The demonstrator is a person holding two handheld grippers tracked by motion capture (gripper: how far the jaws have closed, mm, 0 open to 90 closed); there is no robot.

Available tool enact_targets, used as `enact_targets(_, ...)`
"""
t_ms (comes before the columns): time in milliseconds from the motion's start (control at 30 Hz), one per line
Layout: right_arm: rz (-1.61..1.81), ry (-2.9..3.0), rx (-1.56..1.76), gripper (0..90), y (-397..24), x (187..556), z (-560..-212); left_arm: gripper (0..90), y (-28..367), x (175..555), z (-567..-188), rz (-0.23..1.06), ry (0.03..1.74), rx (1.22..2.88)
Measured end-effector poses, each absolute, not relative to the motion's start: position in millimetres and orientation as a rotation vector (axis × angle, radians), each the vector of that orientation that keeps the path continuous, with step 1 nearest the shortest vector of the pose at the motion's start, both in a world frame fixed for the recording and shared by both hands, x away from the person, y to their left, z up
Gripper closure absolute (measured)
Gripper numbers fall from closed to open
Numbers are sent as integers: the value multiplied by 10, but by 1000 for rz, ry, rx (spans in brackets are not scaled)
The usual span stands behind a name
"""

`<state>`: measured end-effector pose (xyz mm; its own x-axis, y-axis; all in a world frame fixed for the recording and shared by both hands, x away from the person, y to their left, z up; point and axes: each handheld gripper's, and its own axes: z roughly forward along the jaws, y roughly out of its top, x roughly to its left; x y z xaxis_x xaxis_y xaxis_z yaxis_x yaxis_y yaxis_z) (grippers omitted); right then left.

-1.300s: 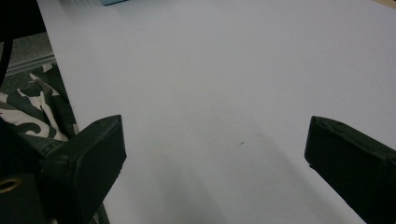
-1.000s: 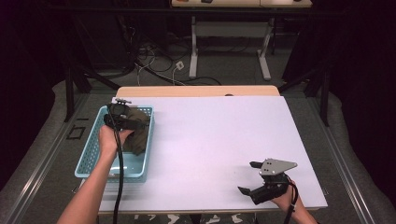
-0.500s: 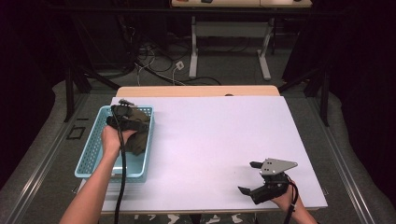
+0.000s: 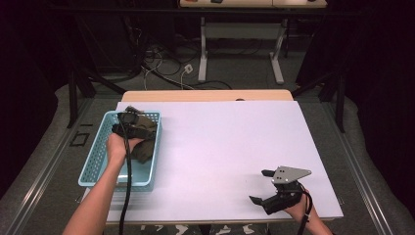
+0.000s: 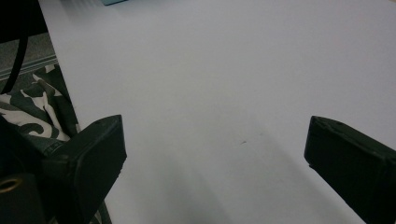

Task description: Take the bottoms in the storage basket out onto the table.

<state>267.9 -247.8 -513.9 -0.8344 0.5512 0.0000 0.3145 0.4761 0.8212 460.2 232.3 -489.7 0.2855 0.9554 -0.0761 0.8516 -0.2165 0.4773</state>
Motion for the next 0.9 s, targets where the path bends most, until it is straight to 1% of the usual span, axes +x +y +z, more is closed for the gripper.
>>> enact_targets(300,1285,2467,742,54,-2475,2685,-5144,0,2393,4628,-4962,283,1661,2117)
enact_targets(800,1283,2476,739,57,-2470,2685,-5146,3,2331,4671,-5038,262,1653,2243)
enact_targets(833,1284,2475,739,57,-2470,2685,-5145,8,2328,4669,-5039,263,1652,2250)
enact_targets(900,1287,2474,739,57,-2470,2683,-5144,60,2324,4664,-5030,280,1641,2273)
